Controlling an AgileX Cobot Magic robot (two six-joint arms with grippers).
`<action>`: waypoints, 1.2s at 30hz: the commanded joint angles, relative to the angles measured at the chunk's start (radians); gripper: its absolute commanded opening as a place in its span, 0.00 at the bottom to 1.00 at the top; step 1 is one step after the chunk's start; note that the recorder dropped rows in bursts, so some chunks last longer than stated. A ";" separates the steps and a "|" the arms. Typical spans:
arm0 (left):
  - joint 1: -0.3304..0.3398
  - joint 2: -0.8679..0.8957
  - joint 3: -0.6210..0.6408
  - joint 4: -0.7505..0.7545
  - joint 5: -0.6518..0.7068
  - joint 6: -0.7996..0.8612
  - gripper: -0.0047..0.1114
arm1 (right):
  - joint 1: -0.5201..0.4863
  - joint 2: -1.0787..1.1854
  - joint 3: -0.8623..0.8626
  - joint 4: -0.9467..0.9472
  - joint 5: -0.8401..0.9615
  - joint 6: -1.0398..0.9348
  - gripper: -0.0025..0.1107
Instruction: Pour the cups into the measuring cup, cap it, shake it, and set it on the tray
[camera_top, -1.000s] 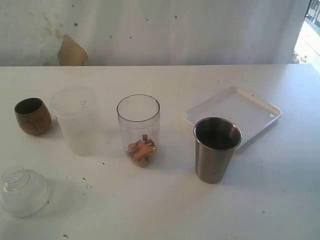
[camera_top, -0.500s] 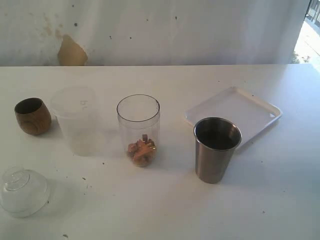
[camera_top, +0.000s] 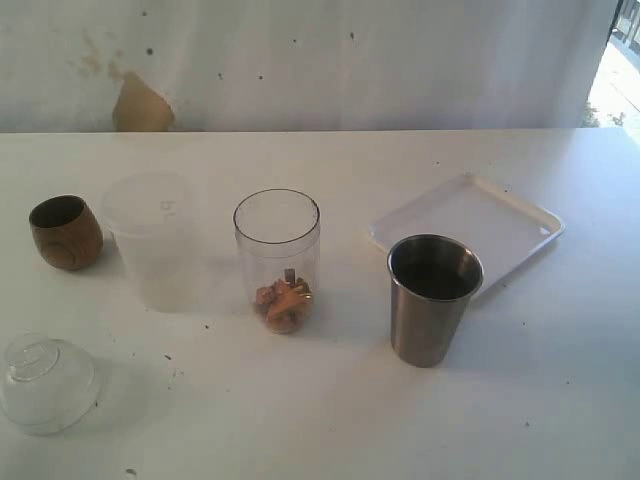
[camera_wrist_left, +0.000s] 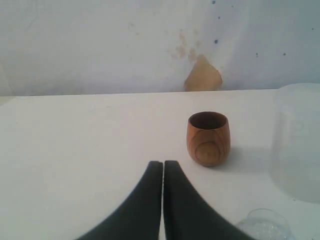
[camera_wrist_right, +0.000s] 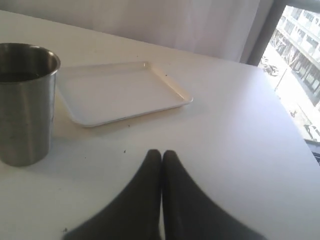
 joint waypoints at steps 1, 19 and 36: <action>0.001 -0.005 0.006 -0.010 -0.010 -0.002 0.05 | -0.004 -0.005 0.005 0.012 -0.128 0.027 0.02; 0.001 -0.005 0.006 -0.008 -0.010 -0.002 0.05 | -0.004 0.200 -0.039 0.110 -0.713 0.234 0.71; 0.001 -0.005 0.006 -0.008 -0.010 -0.002 0.05 | 0.028 0.748 0.005 -0.491 -0.961 0.506 0.77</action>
